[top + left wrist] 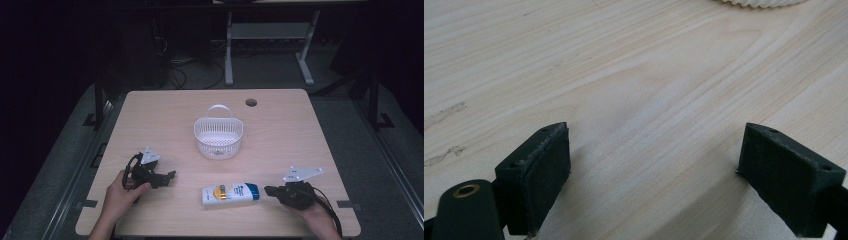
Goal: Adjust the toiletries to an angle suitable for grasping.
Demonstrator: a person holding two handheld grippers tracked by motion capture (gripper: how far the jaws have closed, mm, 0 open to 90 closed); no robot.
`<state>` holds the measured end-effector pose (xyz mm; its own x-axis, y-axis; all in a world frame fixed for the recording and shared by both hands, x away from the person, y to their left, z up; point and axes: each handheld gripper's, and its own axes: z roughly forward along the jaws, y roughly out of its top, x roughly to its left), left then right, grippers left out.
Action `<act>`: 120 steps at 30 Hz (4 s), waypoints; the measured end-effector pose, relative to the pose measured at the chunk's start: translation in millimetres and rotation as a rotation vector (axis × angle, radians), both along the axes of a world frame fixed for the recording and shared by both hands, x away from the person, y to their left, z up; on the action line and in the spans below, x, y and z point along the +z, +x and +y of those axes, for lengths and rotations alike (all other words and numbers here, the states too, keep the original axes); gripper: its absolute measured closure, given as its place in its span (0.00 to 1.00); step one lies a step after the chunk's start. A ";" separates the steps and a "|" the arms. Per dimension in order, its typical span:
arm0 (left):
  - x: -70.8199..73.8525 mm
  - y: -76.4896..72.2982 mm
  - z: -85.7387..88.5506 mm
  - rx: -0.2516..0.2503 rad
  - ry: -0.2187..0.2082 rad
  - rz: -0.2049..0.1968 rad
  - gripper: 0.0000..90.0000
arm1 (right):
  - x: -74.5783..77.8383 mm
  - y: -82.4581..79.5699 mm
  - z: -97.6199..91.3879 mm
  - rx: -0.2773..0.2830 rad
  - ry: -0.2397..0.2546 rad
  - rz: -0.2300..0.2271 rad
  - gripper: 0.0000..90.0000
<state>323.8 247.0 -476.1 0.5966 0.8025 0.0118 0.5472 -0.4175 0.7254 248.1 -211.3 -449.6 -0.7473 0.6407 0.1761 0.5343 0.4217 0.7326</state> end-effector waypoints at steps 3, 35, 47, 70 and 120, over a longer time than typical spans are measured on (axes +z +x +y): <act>0.0 0.0 0.0 0.000 -0.001 0.001 0.14 | -0.1 -1.3 5.4 0.018 -0.004 0.001 0.99; -0.1 0.0 -0.1 0.001 -0.001 0.001 0.14 | -9.1 -3.6 28.9 0.144 0.007 0.033 0.99; 0.1 0.0 0.1 -0.001 0.001 0.002 0.14 | -9.0 9.2 30.1 0.123 -0.033 0.039 0.99; 0.1 0.0 0.0 0.000 0.000 0.002 0.14 | -8.7 49.0 42.1 0.047 -0.054 0.013 1.00; 0.2 0.9 -2.4 0.014 0.001 0.004 0.14 | 25.8 63.8 98.5 0.091 0.039 0.019 0.99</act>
<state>324.6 244.6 -475.9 0.5850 0.8110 0.0104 0.5558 -0.4102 0.7231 312.0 -112.8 -423.9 -0.7985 0.5626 0.2142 0.5088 0.4405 0.7397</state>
